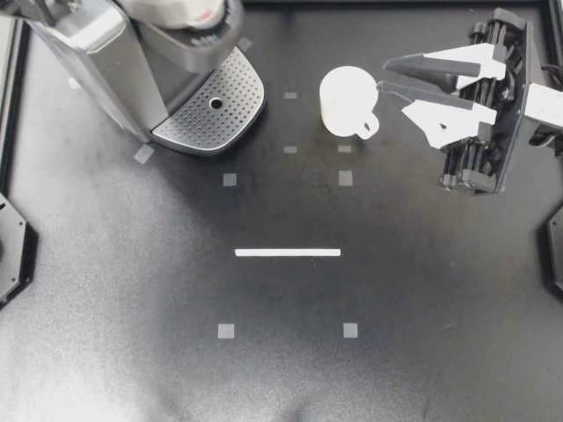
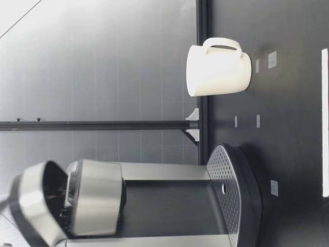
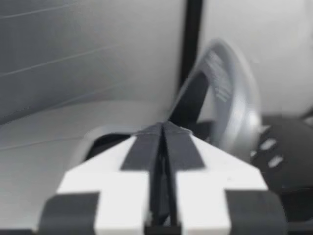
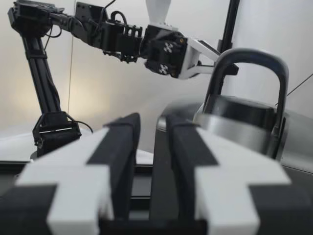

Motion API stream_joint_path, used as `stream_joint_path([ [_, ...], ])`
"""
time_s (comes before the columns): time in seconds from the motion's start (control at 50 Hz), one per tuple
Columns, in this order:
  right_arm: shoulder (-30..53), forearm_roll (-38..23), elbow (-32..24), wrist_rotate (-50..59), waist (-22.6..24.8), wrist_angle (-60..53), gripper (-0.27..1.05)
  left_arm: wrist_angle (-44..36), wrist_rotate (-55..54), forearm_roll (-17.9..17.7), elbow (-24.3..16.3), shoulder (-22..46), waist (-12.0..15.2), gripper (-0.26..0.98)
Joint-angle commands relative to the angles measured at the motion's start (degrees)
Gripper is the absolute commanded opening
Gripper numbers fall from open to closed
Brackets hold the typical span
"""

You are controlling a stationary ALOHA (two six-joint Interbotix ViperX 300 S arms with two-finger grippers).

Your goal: Place the coffee capsule inside the capsule container, then place the cup onto the center of the cup tray.

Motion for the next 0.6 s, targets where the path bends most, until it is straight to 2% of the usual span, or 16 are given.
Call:
stream_joint_path([
  [0.0,-0.4,0.1,-0.9,0.0,0.4,-0.6,0.38,-2.8,-1.4,0.2,-1.8,-0.2,0.1,0.05],
  [0.2,-0.3,0.1,-1.0,0.1,0.3,-0.8,0.38,-9.9,-5.1,0.2,-3.0,0.3,0.1,0.05],
  [0.32,-0.3,0.1,-1.1,0.1,0.3,-0.8,0.38,-12.7,-6.1,0.2,-4.0,1.3,-0.9,0.05],
  [0.58,-0.2,0.1,-1.1,0.2,0.3,-0.9,0.38,-11.6,-6.7,-0.2,-5.1,4.1,-6.1,0.05],
])
